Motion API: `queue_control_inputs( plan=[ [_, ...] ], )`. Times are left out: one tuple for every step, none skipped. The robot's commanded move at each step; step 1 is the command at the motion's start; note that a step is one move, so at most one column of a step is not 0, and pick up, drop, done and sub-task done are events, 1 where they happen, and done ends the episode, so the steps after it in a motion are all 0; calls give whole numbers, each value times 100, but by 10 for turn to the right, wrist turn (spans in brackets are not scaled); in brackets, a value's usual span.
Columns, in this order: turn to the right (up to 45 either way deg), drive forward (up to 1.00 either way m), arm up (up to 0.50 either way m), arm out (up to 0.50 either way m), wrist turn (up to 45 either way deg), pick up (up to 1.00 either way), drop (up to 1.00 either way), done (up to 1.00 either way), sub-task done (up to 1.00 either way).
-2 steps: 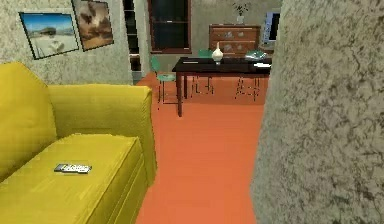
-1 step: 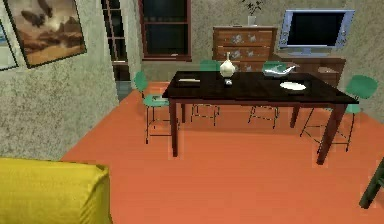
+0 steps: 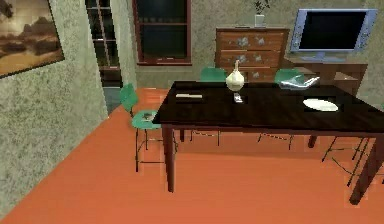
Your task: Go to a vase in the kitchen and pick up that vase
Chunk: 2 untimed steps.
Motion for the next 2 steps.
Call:
queue_control_inputs(
  plan=[
    [450, 0, 0, 0, 0, 0, 0, 0, 0],
    [0, 30, 0, 0, 0, 0, 0, 0, 0]
  ],
)
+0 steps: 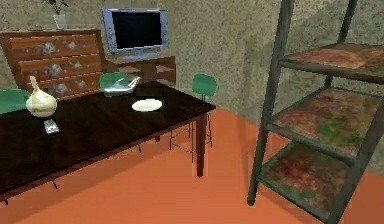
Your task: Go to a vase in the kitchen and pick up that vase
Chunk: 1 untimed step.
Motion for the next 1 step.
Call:
queue_control_inputs(
  plan=[
    [-450, 0, 0, 0, 0, 0, 0, 0, 0]
  ],
)
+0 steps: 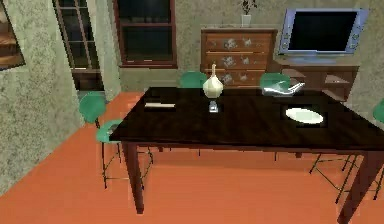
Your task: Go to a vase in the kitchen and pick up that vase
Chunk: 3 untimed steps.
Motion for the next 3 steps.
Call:
queue_control_inputs(
  plan=[
    [-450, 0, 0, 0, 0, 0, 0, 0, 0],
    [0, 100, 0, 0, 0, 0, 0, 0, 0],
    [-60, 0, 0, 0, 0, 0, 0, 0, 0]
  ],
)
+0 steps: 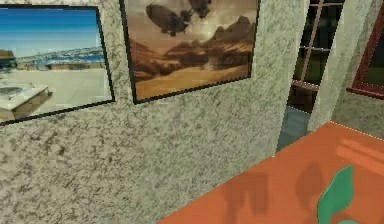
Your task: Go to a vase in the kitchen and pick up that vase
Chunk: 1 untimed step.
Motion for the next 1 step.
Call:
queue_control_inputs(
  plan=[
    [0, 70, 0, 0, 0, 0, 0, 0, 0]
  ],
)
